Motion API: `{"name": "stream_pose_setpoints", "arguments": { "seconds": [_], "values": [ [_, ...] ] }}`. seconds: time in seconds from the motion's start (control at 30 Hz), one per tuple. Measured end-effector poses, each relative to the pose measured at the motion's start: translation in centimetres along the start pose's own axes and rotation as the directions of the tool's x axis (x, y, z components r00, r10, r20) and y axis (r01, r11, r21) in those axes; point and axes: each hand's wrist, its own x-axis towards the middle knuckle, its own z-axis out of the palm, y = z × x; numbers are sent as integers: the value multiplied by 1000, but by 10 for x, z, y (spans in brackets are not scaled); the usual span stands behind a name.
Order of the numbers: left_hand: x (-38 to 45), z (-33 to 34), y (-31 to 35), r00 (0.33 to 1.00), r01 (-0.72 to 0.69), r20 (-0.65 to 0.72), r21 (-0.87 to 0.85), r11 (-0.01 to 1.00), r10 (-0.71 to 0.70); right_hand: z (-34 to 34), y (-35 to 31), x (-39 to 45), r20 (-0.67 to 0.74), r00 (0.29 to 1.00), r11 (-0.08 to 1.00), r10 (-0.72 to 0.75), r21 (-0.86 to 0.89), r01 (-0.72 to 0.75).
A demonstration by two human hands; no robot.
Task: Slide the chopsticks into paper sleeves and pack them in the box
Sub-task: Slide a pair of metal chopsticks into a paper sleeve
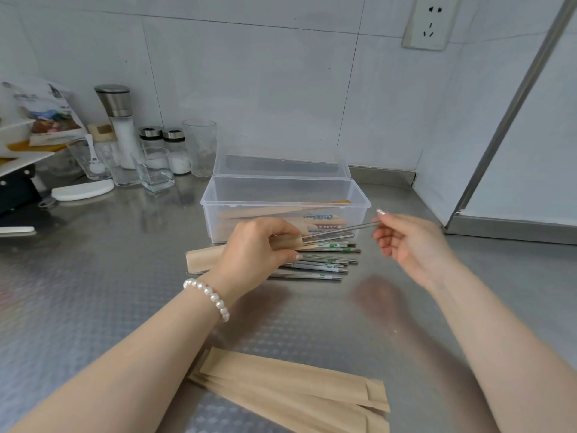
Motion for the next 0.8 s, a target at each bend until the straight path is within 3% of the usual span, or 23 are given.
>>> {"name": "stream_pose_setpoints", "arguments": {
  "seconds": [0.27, 0.53, 0.6, 0.7, 0.8],
  "values": [
    [0, 3, 0, 1000, 3, 17, -3, 1000, -3, 31, 15, -11, 89, 981, 868, -170, -457, 192],
    [-2, 2, 3, 999, 2, 49, 1, 1000, -2, 38, 18, -14, 206, 970, 862, -128, -461, 212],
    [0, -6, 2, 999, 12, 45, 69, 998, -15, 34, 16, -12, 189, 973, 864, -133, -458, 207],
    [6, -28, -3, 990, 108, -109, 152, 982, -92, 25, 9, -10, 117, 981, 892, -157, -409, 192],
    [12, -45, -12, 936, 234, -242, -119, 965, -257, 14, 3, -7, 68, 983, 917, -169, -354, 183]
  ]
}}
